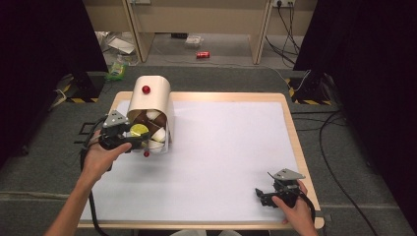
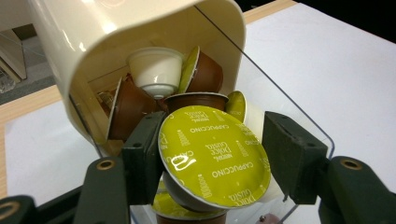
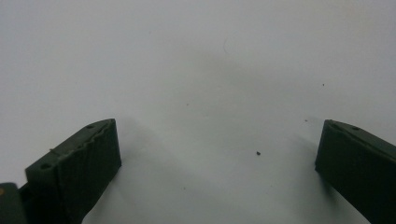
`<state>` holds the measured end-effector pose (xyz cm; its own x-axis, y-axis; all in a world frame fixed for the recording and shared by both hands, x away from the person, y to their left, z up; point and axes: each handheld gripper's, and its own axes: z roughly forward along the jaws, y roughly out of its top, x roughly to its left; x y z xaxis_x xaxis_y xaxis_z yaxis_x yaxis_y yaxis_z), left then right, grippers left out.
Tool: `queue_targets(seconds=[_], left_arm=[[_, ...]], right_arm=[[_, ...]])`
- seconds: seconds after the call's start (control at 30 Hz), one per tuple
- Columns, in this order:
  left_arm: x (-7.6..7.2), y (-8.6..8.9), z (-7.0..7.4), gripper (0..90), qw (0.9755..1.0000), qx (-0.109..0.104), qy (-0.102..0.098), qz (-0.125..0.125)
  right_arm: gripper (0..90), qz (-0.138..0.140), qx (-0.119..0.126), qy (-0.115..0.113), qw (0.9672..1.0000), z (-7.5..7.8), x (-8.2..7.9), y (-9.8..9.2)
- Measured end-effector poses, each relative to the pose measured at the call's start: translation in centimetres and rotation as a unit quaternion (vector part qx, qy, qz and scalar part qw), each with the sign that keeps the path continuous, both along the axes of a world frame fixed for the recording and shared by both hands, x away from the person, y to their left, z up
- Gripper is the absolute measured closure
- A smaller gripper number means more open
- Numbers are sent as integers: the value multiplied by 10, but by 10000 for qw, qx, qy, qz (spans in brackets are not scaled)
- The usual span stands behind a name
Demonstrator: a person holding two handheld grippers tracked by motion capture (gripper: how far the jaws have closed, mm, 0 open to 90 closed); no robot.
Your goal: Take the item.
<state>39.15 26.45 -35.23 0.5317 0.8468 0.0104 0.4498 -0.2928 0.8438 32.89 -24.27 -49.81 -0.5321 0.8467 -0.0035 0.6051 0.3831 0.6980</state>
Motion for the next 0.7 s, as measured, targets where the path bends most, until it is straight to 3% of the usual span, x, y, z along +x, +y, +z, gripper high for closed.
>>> queue_targets(seconds=[0.13, 0.7], left_arm=[[-3, 5, 5, 406, 9999, -14, -101, 8], [-14, 24, 12, 406, 9997, -128, -185, 103]], right_arm=[[6, 0, -1, 1, 10000, 0, 0, 0], [6, -5, -2, 1, 10000, 0, 0, 0]])
